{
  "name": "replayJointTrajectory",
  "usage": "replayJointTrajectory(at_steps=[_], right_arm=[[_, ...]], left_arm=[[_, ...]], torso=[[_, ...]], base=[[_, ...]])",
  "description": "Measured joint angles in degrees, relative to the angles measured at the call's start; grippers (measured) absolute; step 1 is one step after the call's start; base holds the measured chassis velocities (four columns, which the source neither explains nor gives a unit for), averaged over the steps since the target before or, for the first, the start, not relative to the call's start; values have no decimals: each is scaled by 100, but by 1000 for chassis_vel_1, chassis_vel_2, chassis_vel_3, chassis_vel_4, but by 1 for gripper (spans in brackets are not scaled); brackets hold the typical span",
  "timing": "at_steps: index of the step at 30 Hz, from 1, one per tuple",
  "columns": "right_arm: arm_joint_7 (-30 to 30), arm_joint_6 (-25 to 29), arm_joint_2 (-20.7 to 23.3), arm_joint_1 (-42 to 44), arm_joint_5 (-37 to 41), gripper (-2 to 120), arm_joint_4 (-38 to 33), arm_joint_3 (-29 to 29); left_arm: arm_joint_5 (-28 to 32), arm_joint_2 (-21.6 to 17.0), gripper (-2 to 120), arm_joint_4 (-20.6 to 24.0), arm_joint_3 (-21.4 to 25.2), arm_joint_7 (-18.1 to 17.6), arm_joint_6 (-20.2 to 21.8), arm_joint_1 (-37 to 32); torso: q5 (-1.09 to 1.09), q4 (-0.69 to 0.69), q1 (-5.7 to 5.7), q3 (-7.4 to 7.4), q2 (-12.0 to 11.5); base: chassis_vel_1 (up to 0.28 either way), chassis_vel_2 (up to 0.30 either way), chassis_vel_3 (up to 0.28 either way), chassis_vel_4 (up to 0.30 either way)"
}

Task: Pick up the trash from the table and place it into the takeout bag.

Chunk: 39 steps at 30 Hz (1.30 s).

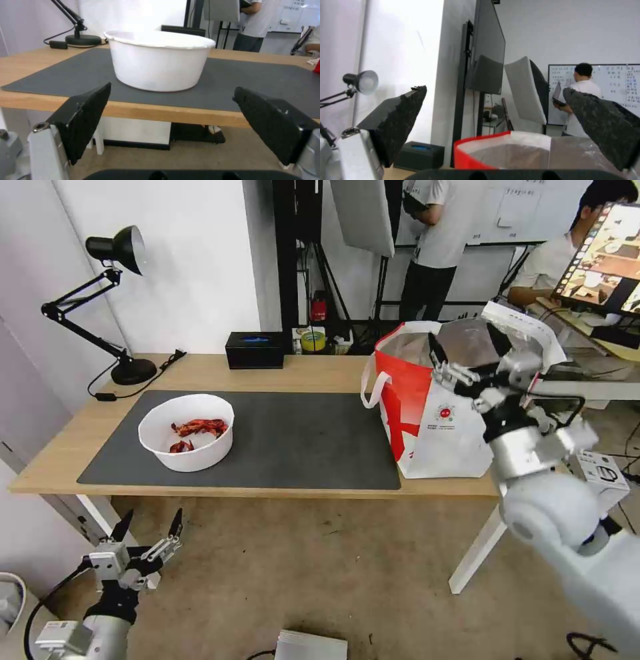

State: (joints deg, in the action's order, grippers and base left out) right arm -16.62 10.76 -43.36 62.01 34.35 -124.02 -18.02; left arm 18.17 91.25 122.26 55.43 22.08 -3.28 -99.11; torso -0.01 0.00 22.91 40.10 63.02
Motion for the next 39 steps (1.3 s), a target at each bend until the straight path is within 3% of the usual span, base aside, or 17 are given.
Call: replayJointTrajectory(at_steps=[5,14,23,39], right_arm=[[82,143,-278,573,-306,100,-121,-274],[383,587,-1082,1898,-1143,100,-209,-1283],[400,812,-1753,2724,-1621,100,-29,-1578],[-140,-481,-2120,3587,-2050,100,-793,-1178]], left_arm=[[13,-17,100,34,29,-3,0,-30],[6,-105,100,29,-45,-4,7,-36],[-109,-166,100,-123,-178,-10,16,26],[-271,-190,100,-441,-381,-19,39,268]], torso=[[1,1,0,0,0],[0,-1,1,0,1],[1,-1,0,0,0],[0,1,1,0,0]], base=[[0,0,0,0],[0,0,0,0],[0,0,0,0],[0,0,0,0]])
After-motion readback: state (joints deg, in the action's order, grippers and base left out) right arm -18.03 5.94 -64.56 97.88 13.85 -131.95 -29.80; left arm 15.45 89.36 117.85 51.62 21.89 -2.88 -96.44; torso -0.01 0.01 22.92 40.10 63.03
